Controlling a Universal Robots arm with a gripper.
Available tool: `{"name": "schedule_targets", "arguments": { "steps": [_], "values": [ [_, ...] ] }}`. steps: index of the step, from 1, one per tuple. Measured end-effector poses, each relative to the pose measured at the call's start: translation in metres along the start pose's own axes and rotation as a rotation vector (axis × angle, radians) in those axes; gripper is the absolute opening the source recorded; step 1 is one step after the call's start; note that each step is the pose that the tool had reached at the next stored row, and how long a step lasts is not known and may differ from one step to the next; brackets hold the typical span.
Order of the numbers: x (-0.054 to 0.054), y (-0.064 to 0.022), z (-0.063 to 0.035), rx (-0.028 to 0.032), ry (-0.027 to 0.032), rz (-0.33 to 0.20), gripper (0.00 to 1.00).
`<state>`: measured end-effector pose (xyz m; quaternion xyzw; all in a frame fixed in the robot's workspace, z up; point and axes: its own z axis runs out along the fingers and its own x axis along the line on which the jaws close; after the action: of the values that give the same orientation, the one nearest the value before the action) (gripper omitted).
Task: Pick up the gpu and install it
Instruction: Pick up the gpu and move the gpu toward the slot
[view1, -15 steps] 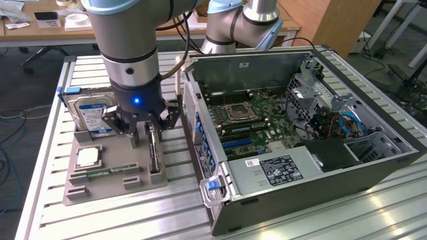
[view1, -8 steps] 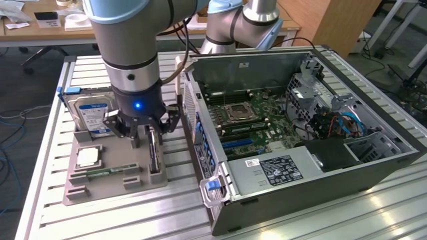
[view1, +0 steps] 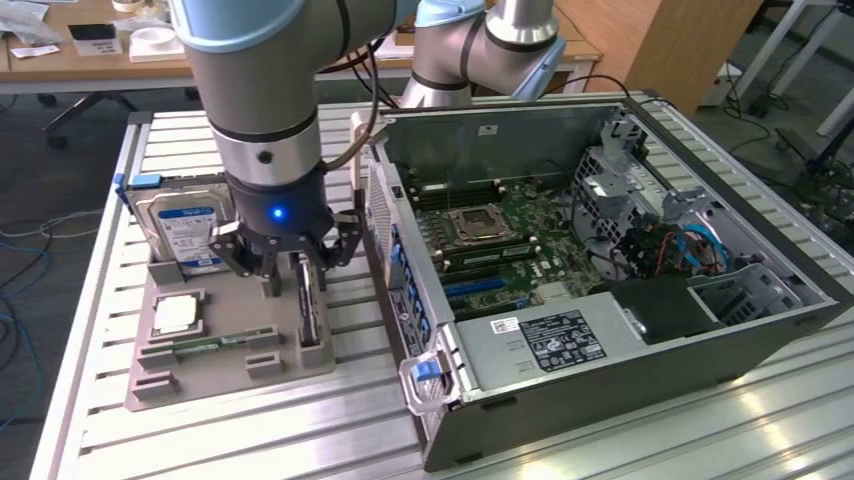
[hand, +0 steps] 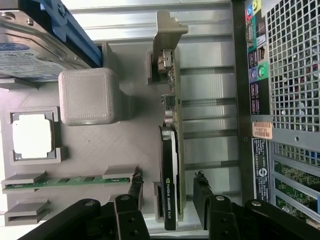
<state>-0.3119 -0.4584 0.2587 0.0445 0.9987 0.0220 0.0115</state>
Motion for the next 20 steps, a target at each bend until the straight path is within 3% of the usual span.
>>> {"name": "schedule_targets", "arguments": {
  "steps": [6, 16, 20],
  "values": [
    [-0.001, 0.0023, 0.0036, -0.0012, 0.0002, 0.0, 0.53],
    [-0.001, 0.0078, 0.0111, -0.0103, 0.0012, 0.0, 0.53],
    [-0.001, 0.0078, 0.0112, -0.0103, 0.0013, 0.0, 0.53]
  ]
}}
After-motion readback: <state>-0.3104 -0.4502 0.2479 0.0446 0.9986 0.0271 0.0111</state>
